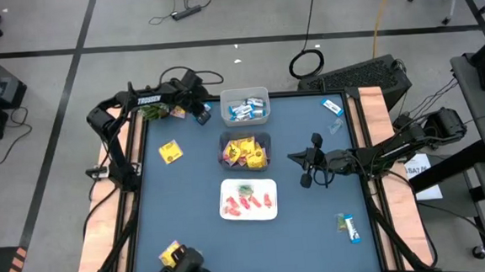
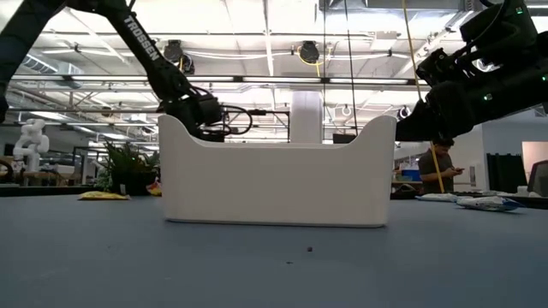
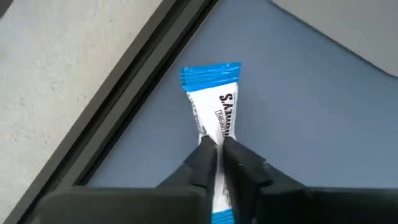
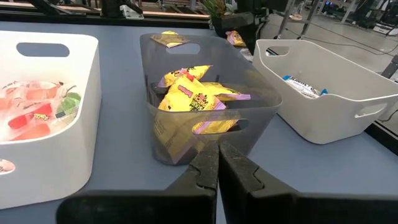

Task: Sort candy
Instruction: Put the white chocolate bar into the gray bin

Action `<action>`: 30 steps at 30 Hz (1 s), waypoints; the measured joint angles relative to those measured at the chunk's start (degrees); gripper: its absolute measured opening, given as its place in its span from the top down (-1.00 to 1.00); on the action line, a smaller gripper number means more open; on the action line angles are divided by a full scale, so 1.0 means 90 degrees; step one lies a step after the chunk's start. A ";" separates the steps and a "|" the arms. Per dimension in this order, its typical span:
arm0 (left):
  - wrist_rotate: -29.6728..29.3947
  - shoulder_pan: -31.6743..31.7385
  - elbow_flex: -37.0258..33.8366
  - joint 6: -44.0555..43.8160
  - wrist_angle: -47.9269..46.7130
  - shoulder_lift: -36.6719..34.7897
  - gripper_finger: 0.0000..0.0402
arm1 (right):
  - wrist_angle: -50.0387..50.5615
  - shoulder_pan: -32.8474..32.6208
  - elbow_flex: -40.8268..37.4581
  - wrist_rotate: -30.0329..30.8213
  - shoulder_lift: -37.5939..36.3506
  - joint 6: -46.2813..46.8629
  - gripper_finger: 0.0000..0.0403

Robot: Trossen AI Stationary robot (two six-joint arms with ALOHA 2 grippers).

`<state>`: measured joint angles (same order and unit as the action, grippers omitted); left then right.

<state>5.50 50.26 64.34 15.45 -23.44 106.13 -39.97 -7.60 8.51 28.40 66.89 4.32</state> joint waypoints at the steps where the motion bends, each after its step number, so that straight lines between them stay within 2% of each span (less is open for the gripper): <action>1: -0.0002 -0.0027 0.0000 0.0046 0.0001 0.0000 0.89 | 0.0000 0.0000 0.0000 0.0000 0.0000 0.0000 1.00; 3: 0.0005 -0.0068 0.0000 0.0160 -0.0001 -0.0012 0.97 | 0.0000 0.0000 0.0000 0.0000 0.0000 0.0000 1.00; 6: 0.0013 -0.0105 0.0000 0.0212 -0.0010 -0.0181 0.97 | 0.0002 0.0000 0.0000 0.0000 0.0000 0.0000 1.00; 13: 0.0041 -0.0143 0.0000 -0.0012 0.0018 -0.1274 0.99 | 0.0036 0.0005 0.0000 0.0004 0.0000 -0.0009 1.00; 19: 0.0824 -0.0695 0.0006 -0.0515 0.0304 -0.2038 0.99 | 0.0036 0.0069 0.0000 0.0009 0.0000 0.0015 1.00; 23: 0.0837 -0.1320 0.0110 -0.0486 0.0401 -0.2004 0.99 | 0.0036 0.0104 0.0000 0.0007 0.0000 0.0111 1.00; 27: 0.0221 -0.1744 0.0557 -0.0217 0.0544 -0.1622 1.00 | 0.0017 0.0112 -0.0002 0.0010 0.0000 0.0114 1.00; 30: 0.0031 -0.1805 0.1038 -0.0179 0.0594 -0.1185 1.00 | -0.0007 0.0112 -0.0002 0.0010 0.0000 0.0114 1.00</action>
<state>5.78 34.02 73.68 13.85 -18.09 95.46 -40.03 -6.59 8.49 28.49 66.89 5.34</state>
